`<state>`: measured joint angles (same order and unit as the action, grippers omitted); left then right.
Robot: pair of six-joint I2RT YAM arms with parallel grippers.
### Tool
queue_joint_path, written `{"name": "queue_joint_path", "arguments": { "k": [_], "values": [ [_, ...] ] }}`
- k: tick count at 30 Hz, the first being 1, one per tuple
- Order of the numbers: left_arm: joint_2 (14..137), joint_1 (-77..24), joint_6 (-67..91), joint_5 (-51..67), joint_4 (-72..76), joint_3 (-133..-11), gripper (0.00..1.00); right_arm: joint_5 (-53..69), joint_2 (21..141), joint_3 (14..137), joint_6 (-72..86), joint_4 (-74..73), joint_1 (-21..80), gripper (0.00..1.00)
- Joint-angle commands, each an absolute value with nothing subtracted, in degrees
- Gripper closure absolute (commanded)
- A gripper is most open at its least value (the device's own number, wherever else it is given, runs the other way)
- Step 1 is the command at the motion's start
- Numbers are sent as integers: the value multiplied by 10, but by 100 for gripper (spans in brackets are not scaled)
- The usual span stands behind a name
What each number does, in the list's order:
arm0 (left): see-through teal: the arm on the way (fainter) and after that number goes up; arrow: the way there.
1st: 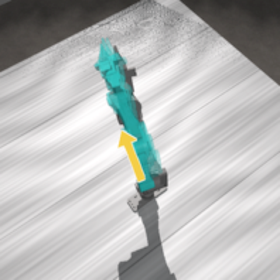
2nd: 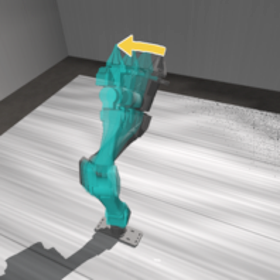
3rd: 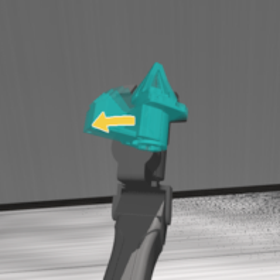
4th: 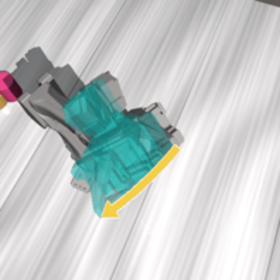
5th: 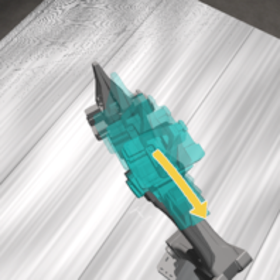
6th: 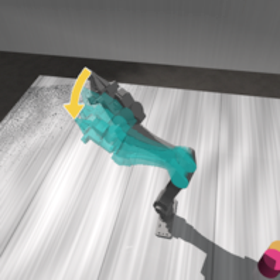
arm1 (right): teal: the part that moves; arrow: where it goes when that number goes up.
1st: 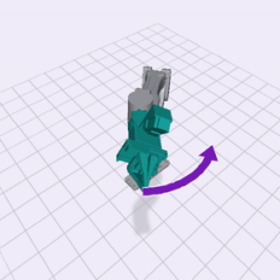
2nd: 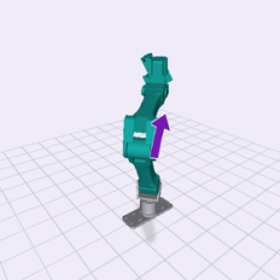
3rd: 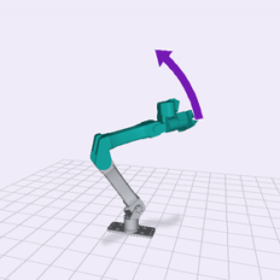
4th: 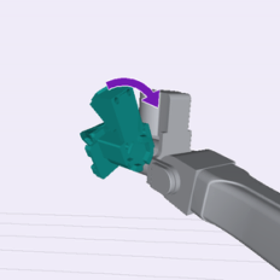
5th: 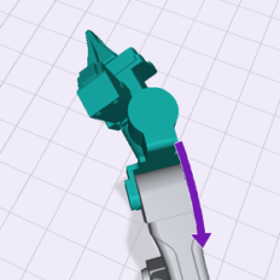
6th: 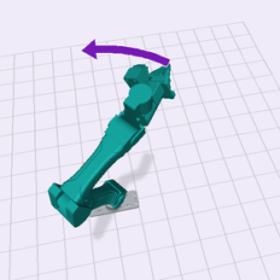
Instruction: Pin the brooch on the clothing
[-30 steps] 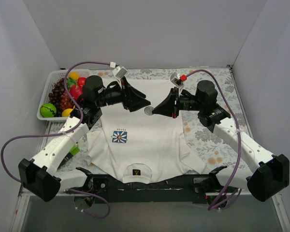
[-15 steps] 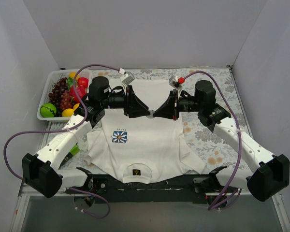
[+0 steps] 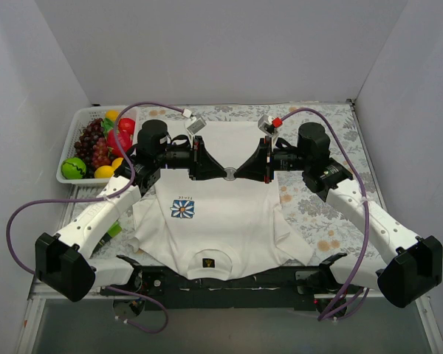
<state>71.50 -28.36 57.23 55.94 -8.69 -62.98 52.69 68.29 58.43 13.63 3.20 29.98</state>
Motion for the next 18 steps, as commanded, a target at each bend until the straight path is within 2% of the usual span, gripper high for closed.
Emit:
{"name": "queue_joint_path", "arguments": {
  "k": [1, 5, 6, 8, 9, 10, 12, 18],
  "values": [
    [713, -282, 567, 572, -76, -627, 100, 526, 669, 599, 146, 69, 298, 99],
    [708, -282, 581, 572, -51, -618, 100, 525, 672, 597, 151, 72, 298, 99],
    [706, -282, 584, 570, -46, -614, 100, 518, 668, 594, 156, 83, 298, 95],
    [695, -282, 603, 560, -22, -601, 100, 514, 661, 574, 184, 115, 298, 72],
    [690, -282, 609, 556, -12, -596, 100, 509, 650, 563, 197, 133, 298, 36],
    [685, -282, 618, 544, -3, -589, 100, 504, 643, 548, 211, 192, 298, 25],
    [665, -282, 651, 531, 49, -560, 100, 484, 623, 501, 264, 255, 298, 9],
    [606, -284, 722, 471, 178, -490, 100, 466, 640, 449, 379, 405, 298, 7]
  ]
}}
